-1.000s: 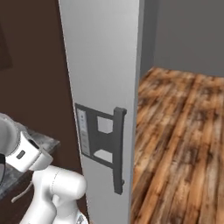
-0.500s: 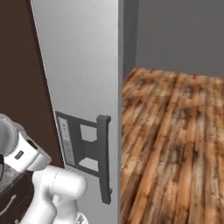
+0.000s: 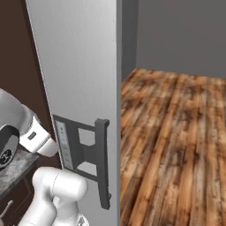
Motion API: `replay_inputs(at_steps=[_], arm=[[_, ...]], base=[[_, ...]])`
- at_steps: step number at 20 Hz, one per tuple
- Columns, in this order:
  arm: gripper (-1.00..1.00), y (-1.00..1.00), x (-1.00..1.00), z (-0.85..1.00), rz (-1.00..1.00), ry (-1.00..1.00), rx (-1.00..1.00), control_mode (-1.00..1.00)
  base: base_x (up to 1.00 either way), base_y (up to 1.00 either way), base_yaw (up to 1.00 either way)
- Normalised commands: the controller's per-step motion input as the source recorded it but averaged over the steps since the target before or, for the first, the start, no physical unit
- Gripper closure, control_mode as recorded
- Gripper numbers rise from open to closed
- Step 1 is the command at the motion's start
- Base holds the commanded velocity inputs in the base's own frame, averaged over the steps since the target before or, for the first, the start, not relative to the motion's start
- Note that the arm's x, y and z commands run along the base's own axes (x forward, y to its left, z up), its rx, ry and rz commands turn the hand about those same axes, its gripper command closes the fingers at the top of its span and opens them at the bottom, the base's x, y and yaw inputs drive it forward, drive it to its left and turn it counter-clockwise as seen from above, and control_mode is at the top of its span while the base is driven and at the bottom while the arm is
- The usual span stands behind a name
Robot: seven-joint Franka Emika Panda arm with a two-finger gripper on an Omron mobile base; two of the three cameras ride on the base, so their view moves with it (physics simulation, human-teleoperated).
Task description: Take the shrimp and orange from the highest rack and move them to the second highest rack where the tangerine and lemon are located, to maximize freezer space. Close the freezer door after rearranging.
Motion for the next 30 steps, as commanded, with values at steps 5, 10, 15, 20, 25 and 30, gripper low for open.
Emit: replay_inputs(at_steps=[5, 10, 15, 20, 25, 30], arm=[[-1.0, -0.07, 0.57, 0.0, 0.0, -0.27, -0.04, -1.0], [-1.0, -0.11, 0.45, -0.06, 0.0, -0.55, -0.09, -1.0], [-1.0, -0.12, 0.69, 0.02, 0.0, -0.09, -0.01, -1.0], [-1.0, -0.02, 0.72, 0.02, 0.0, 0.03, 0.0, -1.0], [-1.0, 0.0, 0.74, -0.05, 0.0, -0.02, 0.0, -1.0], [-1.0, -0.01, 0.74, -0.15, 0.0, -0.08, 0.0, -1.0]], base=[[0.0, 0.0, 0.0], [0.0, 0.0, 0.0], [0.0, 0.0, 0.0], [0.0, 0.0, 0.0], [0.0, 0.0, 0.0], [0.0, 0.0, 0.0]])
